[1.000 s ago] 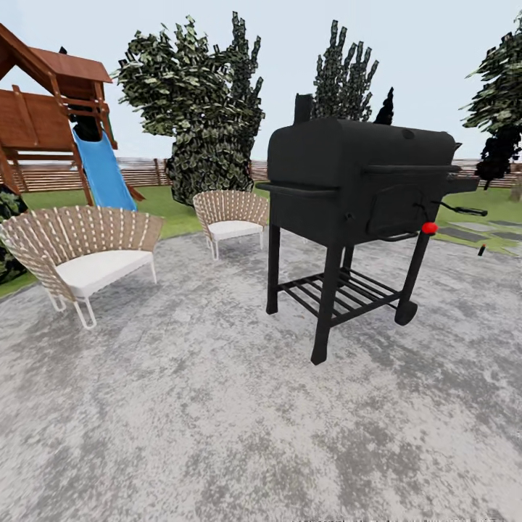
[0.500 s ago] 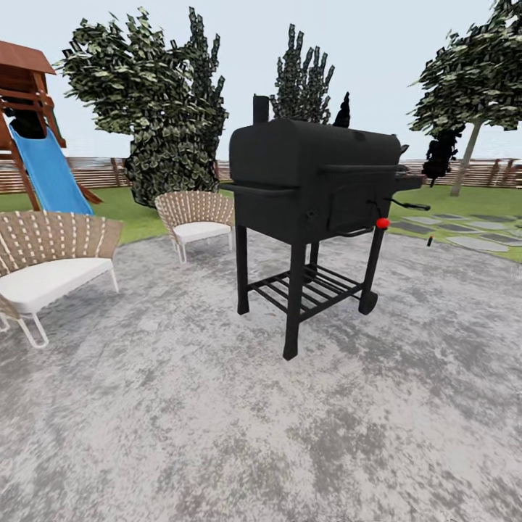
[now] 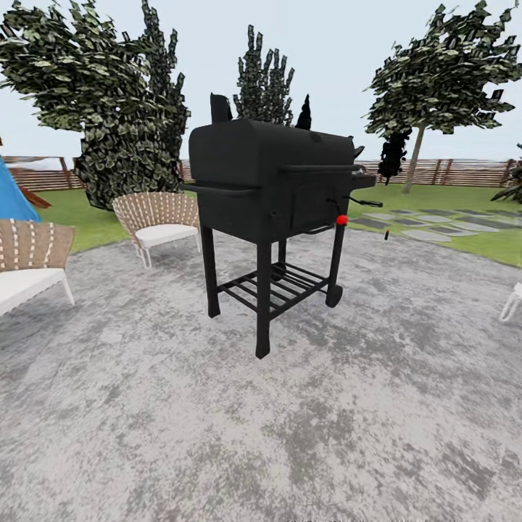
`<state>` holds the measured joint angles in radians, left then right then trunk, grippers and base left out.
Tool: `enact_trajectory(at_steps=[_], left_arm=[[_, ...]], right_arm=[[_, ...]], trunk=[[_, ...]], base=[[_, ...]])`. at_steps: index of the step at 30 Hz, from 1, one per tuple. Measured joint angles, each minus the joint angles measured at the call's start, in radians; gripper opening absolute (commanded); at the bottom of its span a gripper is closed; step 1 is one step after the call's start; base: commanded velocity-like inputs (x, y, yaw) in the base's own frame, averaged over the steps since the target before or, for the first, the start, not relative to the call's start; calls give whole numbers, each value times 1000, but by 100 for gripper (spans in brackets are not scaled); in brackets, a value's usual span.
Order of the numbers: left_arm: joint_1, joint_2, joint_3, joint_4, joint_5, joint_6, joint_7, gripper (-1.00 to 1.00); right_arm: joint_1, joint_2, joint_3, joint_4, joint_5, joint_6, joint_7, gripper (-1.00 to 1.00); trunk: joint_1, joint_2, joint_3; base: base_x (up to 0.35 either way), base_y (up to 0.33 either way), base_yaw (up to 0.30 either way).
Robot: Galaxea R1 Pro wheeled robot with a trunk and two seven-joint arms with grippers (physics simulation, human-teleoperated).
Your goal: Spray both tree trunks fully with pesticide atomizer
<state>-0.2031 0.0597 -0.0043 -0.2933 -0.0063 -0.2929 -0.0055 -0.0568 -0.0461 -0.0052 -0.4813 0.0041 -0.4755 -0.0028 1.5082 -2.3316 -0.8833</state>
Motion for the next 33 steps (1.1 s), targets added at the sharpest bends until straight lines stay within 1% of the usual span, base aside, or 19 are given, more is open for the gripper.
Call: enact_trajectory(at_steps=[6,19,23,33], left_arm=[[0,1,0,0,6,0,0,100],[0,3,3,0,9,0,2,100],[0,3,5,0,9,0,3,100],[0,4,6,0,9,0,3,100]], right_arm=[[1,0,0,1,0,0,0,100],[1,0,1,2,0,0,0,100],[1,0,0,2,0,0,0,100],[1,0,0,2,0,0,0,100]], trunk=[[0,0,0],[0,0,0],[0,0,0],[-1,0,-2]], base=[[0,0,-300],[8,0,-300],[228,0,-300],[325,0,-300]])
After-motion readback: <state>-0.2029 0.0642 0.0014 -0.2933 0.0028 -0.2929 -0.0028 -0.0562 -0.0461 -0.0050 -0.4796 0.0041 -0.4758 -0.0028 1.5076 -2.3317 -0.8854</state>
